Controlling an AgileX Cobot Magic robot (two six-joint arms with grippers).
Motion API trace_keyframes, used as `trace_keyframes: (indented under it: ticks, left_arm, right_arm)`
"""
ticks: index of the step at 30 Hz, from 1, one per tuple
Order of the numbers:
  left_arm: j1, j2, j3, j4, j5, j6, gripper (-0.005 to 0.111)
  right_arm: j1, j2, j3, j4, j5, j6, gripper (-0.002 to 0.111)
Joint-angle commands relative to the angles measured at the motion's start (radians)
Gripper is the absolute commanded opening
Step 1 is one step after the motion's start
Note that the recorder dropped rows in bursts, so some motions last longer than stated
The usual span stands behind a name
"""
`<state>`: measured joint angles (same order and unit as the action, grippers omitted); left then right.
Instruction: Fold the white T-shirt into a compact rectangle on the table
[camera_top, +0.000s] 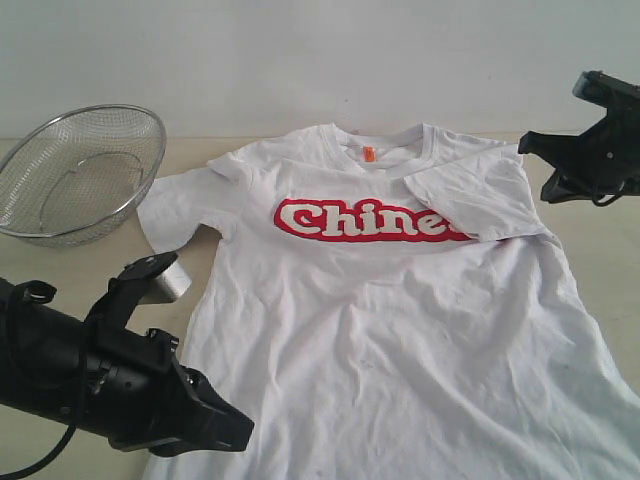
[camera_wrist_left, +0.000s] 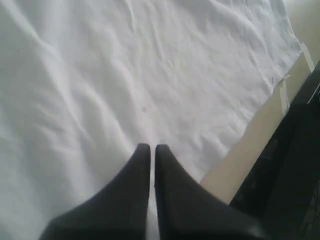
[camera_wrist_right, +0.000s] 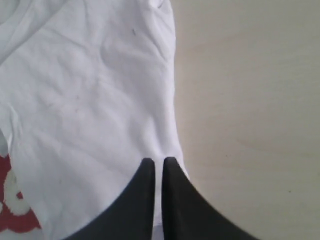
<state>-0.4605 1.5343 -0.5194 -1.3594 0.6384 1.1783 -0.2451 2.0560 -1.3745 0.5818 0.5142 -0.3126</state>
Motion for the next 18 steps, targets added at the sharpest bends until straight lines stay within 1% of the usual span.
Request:
trace_keyframes:
  ticks: [1, 5, 10, 14, 18]
  left_arm:
    - [-0.004, -0.008, -0.004, -0.013, 0.009, 0.007, 0.004]
    - [-0.004, -0.008, -0.004, -0.013, 0.017, 0.005, 0.004]
    - [-0.004, -0.008, -0.004, -0.013, 0.017, 0.005, 0.004]
    - [-0.004, -0.008, -0.004, -0.013, 0.017, 0.005, 0.004]
    - [-0.004, -0.008, -0.004, -0.013, 0.017, 0.003, 0.004]
  right_arm:
    - [0.024, 0.031, -0.001, 0.009, 0.006, -0.025, 0.001]
    - [0.046, 0.070, 0.001, 0.007, 0.004, -0.025, 0.001]
    - [0.046, 0.079, 0.001, 0.007, 0.004, -0.023, 0.001]
    - [0.046, 0.059, 0.001, 0.007, 0.014, -0.006, 0.001]
    - [0.046, -0.009, 0.001, 0.012, 0.028, 0.011, 0.001]
